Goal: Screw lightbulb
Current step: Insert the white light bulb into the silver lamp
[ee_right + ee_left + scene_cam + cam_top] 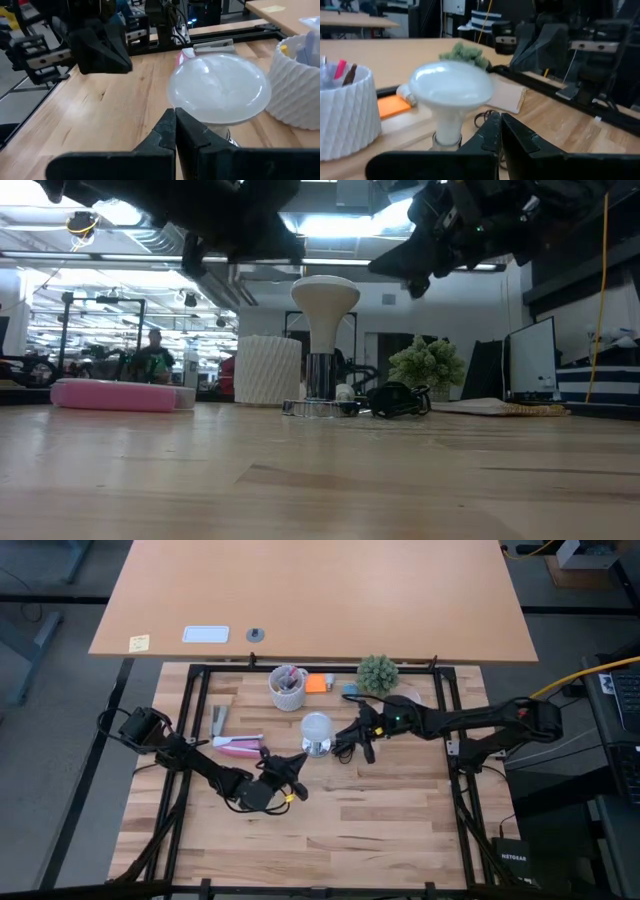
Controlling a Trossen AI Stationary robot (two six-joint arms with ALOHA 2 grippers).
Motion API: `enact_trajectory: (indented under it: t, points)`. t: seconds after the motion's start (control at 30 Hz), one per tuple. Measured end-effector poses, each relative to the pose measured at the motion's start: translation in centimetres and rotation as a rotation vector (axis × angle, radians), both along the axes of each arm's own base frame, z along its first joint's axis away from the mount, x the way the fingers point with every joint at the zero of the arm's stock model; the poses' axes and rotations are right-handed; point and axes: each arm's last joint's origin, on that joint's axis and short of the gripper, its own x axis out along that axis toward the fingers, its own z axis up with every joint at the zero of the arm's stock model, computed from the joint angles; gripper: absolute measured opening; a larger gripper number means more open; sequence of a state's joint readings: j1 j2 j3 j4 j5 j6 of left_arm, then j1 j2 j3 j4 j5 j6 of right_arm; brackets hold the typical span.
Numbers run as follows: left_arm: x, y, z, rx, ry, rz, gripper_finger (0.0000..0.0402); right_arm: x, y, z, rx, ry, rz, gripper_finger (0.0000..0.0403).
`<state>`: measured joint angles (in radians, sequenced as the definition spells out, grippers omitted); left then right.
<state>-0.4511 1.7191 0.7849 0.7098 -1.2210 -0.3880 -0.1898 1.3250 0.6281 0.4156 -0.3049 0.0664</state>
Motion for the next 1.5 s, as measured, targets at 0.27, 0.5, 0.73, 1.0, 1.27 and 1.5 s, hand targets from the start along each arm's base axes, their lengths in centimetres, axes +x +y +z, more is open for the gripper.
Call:
enact_trajectory:
  t: [0.27,0.5,0.73,1.0,1.27,1.5]
  points:
    - [0.3,-0.2,1.0,0.032,-0.027,-0.061,0.0005,-0.7,-0.3,0.6,-0.088,0.022,-0.125,0.0003]
    - [0.3,-0.4,1.1,0.024,-0.032,-0.110,0.0005,-0.8,-0.4,0.5,-0.118,0.032,-0.150,0.0003]
    - [0.2,-0.8,1.0,0.025,-0.027,-0.156,0.0005,-0.7,-0.5,0.5,-0.159,0.029,-0.187,0.0003]
    - [0.5,-0.4,1.0,0.045,-0.002,-0.207,0.0005,0.0,-0.8,0.6,-0.224,-0.042,-0.213,0.0003]
    - [1.3,2.1,-0.2,0.015,0.085,-0.151,0.0005,0.8,-1.3,0.7,-0.341,-0.114,-0.319,0.0003]
    - [1.6,3.1,-0.5,0.028,0.121,-0.144,0.0005,2.1,-1.9,-1.3,-0.360,-0.106,-0.338,0.0003]
